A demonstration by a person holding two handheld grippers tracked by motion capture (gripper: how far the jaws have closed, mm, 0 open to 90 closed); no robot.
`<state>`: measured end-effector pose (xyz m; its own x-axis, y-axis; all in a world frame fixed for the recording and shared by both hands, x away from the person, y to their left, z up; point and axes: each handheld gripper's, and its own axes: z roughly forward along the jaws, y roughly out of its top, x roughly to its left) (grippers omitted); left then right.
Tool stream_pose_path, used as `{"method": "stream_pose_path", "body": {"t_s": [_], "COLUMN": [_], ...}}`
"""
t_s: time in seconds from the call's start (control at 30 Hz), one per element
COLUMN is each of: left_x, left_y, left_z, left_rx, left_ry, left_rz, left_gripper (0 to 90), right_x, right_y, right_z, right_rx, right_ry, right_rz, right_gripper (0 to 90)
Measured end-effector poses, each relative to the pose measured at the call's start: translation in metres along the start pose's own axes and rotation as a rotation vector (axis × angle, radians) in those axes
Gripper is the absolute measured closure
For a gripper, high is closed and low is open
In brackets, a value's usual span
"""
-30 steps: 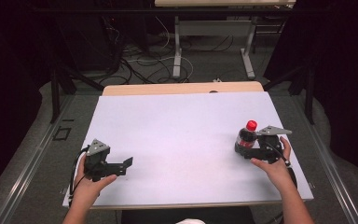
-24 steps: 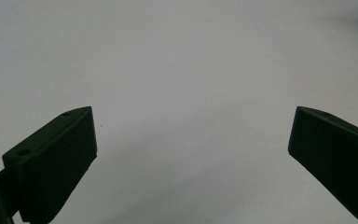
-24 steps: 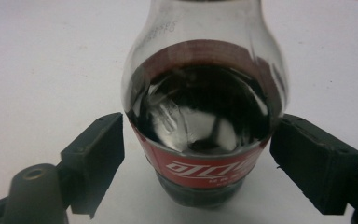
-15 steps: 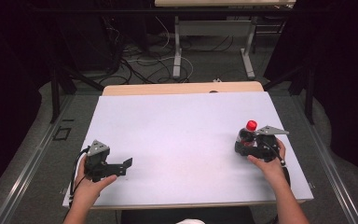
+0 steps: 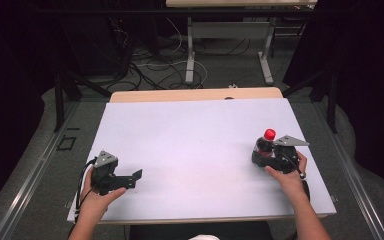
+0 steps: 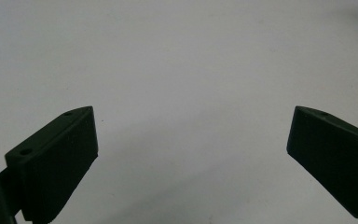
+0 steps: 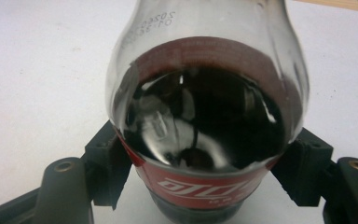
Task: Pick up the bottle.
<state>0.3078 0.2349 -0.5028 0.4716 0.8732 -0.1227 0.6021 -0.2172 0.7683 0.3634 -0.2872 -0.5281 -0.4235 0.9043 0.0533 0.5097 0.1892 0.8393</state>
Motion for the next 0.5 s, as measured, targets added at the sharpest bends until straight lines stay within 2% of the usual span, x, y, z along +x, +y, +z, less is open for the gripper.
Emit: {"method": "stream_pose_path", "body": {"t_s": [0.07,0.2,0.23,0.33,0.37,0.4,0.43,0.5], "left_x": [0.0,-0.001,-0.001,-0.001,-0.001,-0.002,-0.002,-0.003], "left_y": [0.0,0.0,0.0,0.0,0.0,0.0,0.0,0.001], "left_z": [0.0,0.0,0.0,0.0,0.0,-0.001,-0.001,-0.001], "left_rx": [0.001,0.003,0.005,-0.005,-0.006,-0.009,-0.009,-0.016], "left_ry": [-0.002,-0.002,-0.002,-0.002,0.003,0.002,0.002,-0.002], "left_rz": [0.0,0.002,0.007,0.008,0.016,0.009,0.009,0.015], "left_gripper": [2.2,2.3,2.3,2.5,2.5,2.8,2.9,2.9], "right_x": [0.001,0.008,0.011,0.026,0.026,0.035,0.035,0.048], "right_y": [0.001,0.004,0.005,0.01,0.01,0.013,0.013,0.016], "right_z": [0.0,-0.001,-0.002,-0.005,-0.005,-0.006,-0.006,-0.007], "right_rx": [0.006,0.017,0.021,0.023,0.023,0.019,0.019,0.011], "right_ry": [0.032,0.051,0.055,0.105,0.105,0.132,0.132,0.176], "right_rz": [-0.001,-0.02,-0.038,-0.072,-0.072,-0.102,-0.102,-0.123], "right_gripper": [29.4,29.4,29.4,29.3,29.3,29.4,29.4,29.4]}}
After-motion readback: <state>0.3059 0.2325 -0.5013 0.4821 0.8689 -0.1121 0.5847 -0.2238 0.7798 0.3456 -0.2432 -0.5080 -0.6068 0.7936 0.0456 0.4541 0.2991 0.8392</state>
